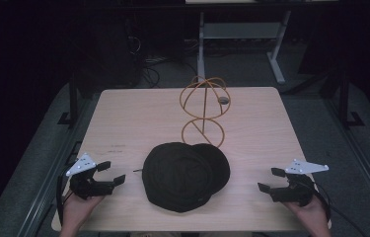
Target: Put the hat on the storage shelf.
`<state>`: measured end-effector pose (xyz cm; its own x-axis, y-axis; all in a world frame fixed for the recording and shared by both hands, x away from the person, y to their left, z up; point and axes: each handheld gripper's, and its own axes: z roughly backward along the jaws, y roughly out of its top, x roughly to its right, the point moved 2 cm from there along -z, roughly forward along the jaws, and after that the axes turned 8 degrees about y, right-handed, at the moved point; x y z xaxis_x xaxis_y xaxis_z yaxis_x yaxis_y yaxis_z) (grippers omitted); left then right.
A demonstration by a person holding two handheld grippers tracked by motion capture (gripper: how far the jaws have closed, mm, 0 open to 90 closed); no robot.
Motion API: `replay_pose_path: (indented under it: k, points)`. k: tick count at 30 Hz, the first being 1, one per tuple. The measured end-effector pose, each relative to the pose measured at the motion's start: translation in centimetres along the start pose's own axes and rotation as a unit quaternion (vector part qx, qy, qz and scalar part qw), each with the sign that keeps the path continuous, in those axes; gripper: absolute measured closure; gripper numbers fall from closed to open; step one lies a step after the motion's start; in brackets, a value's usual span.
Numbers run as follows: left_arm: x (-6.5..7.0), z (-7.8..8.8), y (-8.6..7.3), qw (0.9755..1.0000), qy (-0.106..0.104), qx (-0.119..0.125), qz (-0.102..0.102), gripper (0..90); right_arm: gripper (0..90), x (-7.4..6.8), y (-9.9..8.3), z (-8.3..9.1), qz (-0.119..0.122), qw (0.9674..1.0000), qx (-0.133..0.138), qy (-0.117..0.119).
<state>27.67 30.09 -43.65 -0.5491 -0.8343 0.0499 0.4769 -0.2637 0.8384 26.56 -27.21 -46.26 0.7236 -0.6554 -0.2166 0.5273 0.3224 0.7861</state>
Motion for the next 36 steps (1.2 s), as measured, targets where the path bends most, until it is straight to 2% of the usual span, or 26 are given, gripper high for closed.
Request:
replay_pose_path:
  k: [5,8,12,15,20,24,26,27,29,30,32,35,36]
  points:
    - [-0.2,0.1,-0.1,1.0,-0.004,0.001,0.005,17.0,18.7,-0.4,0.6,0.4,0.007,0.9999,0.008,0.01]
    - [-0.2,0.1,-0.1,1.0,-0.006,0.0,0.004,17.0,18.2,-0.7,1.1,0.5,0.003,0.9998,0.007,0.021]
    - [-0.3,0.2,-0.2,0.9999,-0.005,0.005,0.008,17.0,17.6,-1.6,2.3,0.7,0.018,0.9994,0.009,0.028]
    - [-0.3,0.4,-0.1,0.9999,-0.004,0.009,0.009,16.8,16.5,-2.6,3.7,0.5,0.032,0.9987,0.0,0.04]
    - [-0.3,0.5,-0.1,0.9999,-0.001,0.012,0.008,16.8,16.4,-3.7,5.1,0.1,0.049,0.9975,-0.006,0.05]
    - [-0.4,0.4,-0.1,0.9999,-0.001,0.011,0.009,16.7,16.5,-4.9,6.8,-0.5,0.074,0.9951,-0.018,0.063]
    - [-0.4,0.4,-0.1,0.9999,-0.001,0.011,0.009,16.7,16.6,-5.2,7.2,-0.6,0.077,0.9947,-0.02,0.065]
    - [-0.5,0.4,-0.2,0.9999,-0.001,0.009,0.009,16.7,16.8,-5.7,7.9,-0.9,0.087,0.9933,-0.025,0.071]
    - [-0.5,0.4,-0.2,0.9999,-0.001,0.007,0.008,16.7,16.8,-5.9,8.2,-1.2,0.093,0.9925,-0.025,0.075]
    - [-0.5,0.4,-0.2,1.0,-0.001,0.006,0.007,16.7,16.9,-6.5,9.0,-1.7,0.103,0.9909,-0.03,0.082]
    - [-0.4,0.3,-0.2,0.9999,-0.001,0.008,0.007,16.7,17.0,-6.7,9.2,-1.9,0.105,0.9905,-0.03,0.084]
    - [-0.5,0.4,-0.2,0.9999,-0.001,0.007,0.008,16.7,18.4,-7.9,10.2,-2.8,0.123,0.9873,-0.041,0.092]
    - [-0.5,0.4,-0.2,0.9999,-0.001,0.007,0.008,16.7,18.4,-7.9,10.2,-2.8,0.123,0.9873,-0.041,0.092]
